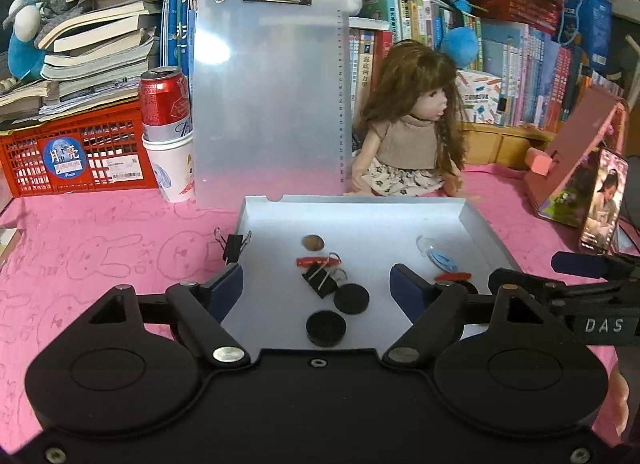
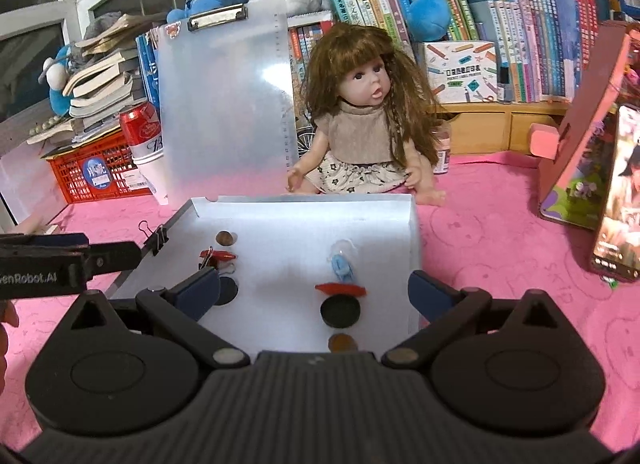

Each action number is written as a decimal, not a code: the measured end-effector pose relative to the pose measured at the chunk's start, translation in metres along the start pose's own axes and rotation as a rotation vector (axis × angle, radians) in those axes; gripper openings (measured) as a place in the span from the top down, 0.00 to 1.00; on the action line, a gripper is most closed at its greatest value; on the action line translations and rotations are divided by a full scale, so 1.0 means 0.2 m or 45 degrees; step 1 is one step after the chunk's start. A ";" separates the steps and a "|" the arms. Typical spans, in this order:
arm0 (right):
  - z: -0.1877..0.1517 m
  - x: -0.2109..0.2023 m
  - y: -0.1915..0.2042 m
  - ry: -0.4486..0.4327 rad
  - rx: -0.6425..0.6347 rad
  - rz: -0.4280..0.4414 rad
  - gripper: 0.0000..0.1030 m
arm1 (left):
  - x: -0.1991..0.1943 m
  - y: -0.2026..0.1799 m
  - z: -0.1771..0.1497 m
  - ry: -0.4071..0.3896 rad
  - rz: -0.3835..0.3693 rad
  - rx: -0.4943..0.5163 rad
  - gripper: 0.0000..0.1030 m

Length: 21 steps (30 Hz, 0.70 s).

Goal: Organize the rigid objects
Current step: 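Withdraw both open tools from the tray toward the cloth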

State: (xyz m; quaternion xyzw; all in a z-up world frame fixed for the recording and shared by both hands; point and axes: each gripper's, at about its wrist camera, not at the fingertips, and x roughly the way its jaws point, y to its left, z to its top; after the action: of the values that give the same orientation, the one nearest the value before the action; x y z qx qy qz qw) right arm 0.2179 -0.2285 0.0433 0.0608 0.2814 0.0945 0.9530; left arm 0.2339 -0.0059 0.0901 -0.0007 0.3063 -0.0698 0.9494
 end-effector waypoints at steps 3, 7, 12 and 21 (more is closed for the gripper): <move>-0.03 -0.03 0.00 -0.001 0.005 0.003 0.00 | -0.06 -0.01 -0.03 -0.014 0.003 0.014 0.22; -0.07 -0.08 0.01 -0.012 -0.023 -0.005 0.00 | -0.12 -0.01 -0.07 -0.025 -0.001 0.010 0.21; -0.11 -0.16 0.04 -0.035 -0.058 -0.002 0.00 | -0.22 -0.03 -0.13 -0.039 -0.018 0.014 0.21; -0.20 -0.30 0.10 -0.074 -0.142 0.016 0.00 | -0.35 -0.06 -0.24 -0.034 -0.061 0.021 0.20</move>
State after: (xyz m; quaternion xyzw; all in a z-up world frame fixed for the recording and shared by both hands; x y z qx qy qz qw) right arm 0.1434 -0.2204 0.0457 0.0122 0.2474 0.1142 0.9621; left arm 0.1471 -0.0063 0.0921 -0.0012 0.2927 -0.0952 0.9514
